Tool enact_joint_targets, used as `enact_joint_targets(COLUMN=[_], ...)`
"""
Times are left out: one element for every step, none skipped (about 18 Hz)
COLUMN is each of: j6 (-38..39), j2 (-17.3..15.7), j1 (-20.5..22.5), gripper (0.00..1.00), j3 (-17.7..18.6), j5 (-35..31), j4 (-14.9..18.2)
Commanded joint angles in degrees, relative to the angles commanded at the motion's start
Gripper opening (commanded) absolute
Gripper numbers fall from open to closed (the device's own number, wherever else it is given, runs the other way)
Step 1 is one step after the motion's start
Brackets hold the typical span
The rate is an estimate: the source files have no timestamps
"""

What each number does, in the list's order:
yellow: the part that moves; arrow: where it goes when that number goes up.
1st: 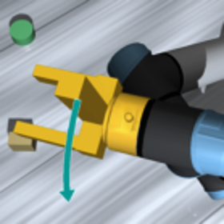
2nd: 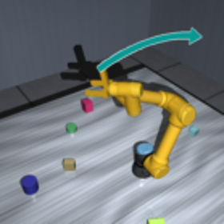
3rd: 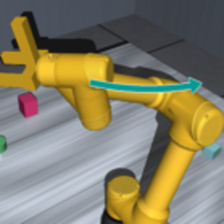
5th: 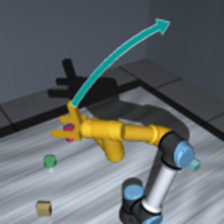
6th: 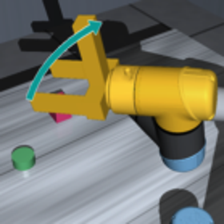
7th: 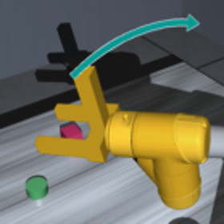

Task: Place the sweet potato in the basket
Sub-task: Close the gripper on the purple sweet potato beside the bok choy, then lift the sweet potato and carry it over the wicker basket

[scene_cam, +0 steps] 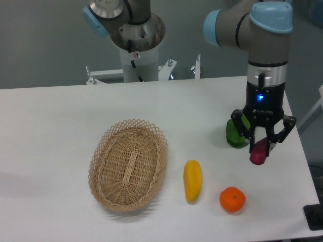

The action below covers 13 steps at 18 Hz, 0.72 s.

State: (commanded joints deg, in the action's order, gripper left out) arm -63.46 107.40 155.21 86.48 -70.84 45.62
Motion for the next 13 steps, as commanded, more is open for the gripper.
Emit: enact_joint_targets(j6=[0.0, 0.0, 0.0, 0.0, 0.0, 0.09, 0.17, 0.96, 2.18, 3.07, 3.51, 3.6, 3.69], j2=[0.0, 0.0, -0.17, -0.52, -0.7, -0.88, -0.97, -1.58, -2.37, -2.9, -3.34, -3.95, -4.48], j1=[0.0, -0.09, -0.09, -0.09, -0.09, -0.09, -0.09, -0.17, -0.18, -0.26, -0.26, -0.35, -0.44], gripper=[0.3, 0.3, 0.3, 0.3, 0.3, 0.31, 0.32, 0.33, 0.33, 0.33, 0.33, 0.33, 0.33], j3=[0.0, 0.44, 0.7, 0.97, 1.14, 1.58, 1.76, 2.45, 3.24, 4.04, 4.83, 5.88, 7.11], j5=[-0.09, -0.17, -0.26, -0.35, -0.35, -0.35, -0.35, -0.53, -0.61, -0.62, -0.62, -0.62, -0.62], j4=[0.09, 0.0, 0.0, 0.09, 0.09, 0.09, 0.09, 0.0, 0.0, 0.0, 0.0, 0.0, -0.09])
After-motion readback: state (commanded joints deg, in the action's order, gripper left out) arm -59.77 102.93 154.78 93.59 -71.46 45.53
